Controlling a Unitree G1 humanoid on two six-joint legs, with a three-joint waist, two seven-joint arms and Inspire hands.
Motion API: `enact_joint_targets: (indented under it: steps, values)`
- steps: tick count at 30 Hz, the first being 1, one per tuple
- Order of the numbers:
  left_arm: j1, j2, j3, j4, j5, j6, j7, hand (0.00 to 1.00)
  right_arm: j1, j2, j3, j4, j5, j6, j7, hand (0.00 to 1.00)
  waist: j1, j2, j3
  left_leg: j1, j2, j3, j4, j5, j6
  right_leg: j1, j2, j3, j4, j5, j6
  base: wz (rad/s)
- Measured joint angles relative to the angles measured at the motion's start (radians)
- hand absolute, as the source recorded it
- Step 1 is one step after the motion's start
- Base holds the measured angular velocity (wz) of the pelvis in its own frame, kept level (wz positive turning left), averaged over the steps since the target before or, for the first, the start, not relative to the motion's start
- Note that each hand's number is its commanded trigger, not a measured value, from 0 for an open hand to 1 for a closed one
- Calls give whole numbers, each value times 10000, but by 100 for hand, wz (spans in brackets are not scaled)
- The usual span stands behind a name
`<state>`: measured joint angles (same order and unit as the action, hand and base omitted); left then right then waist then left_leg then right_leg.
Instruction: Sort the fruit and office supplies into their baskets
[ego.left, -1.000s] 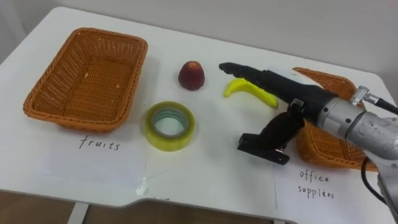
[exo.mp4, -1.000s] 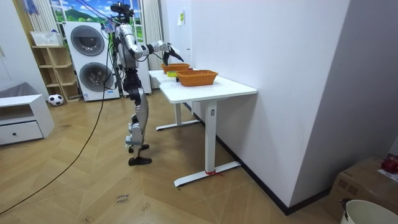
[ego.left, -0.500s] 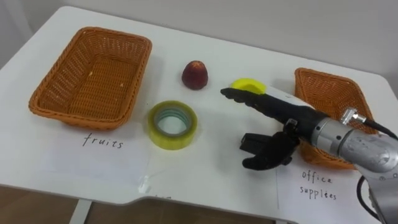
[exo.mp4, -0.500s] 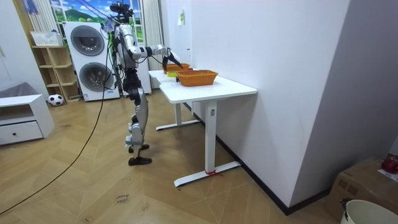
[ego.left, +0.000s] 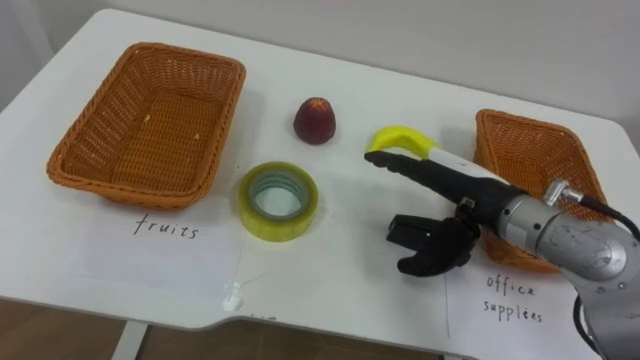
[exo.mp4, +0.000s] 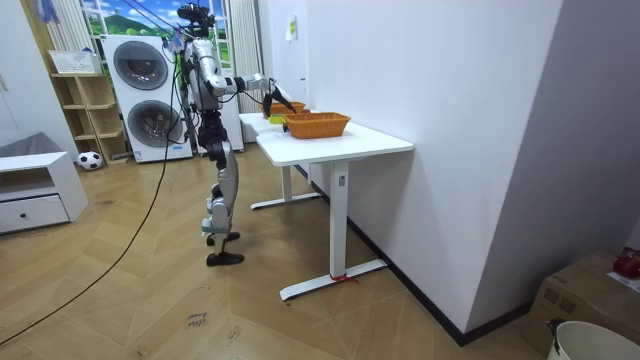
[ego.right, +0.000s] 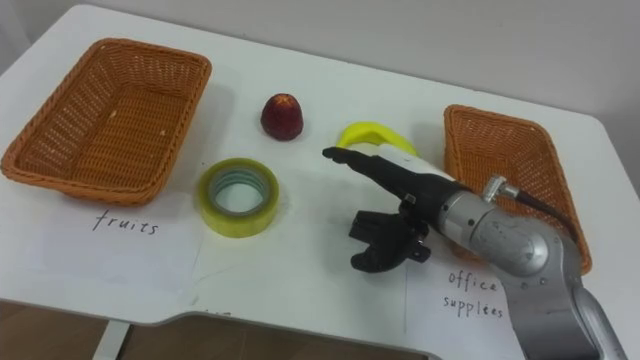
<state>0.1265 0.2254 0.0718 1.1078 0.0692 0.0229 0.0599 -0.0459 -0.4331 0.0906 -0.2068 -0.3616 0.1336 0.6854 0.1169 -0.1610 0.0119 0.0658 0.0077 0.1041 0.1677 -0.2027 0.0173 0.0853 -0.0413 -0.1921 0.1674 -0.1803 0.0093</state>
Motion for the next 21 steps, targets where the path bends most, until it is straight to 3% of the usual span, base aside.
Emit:
enact_joint_targets:
  steps: [14,21]
  values:
    - [-33,-1,-103,126,-12,9,40,0,3,0,6,278,-483,219,19,0,-23,38,-8,-11,-8,-3,-21,0,0,-10,0,-17,2,0,0,0]
    - [-85,-2,-162,123,-10,55,43,0,118,69,70,355,-1164,515,95,0,-19,41,-13,-3,-17,-7,-13,1,1,-29,-13,-20,-4,0,0,0]
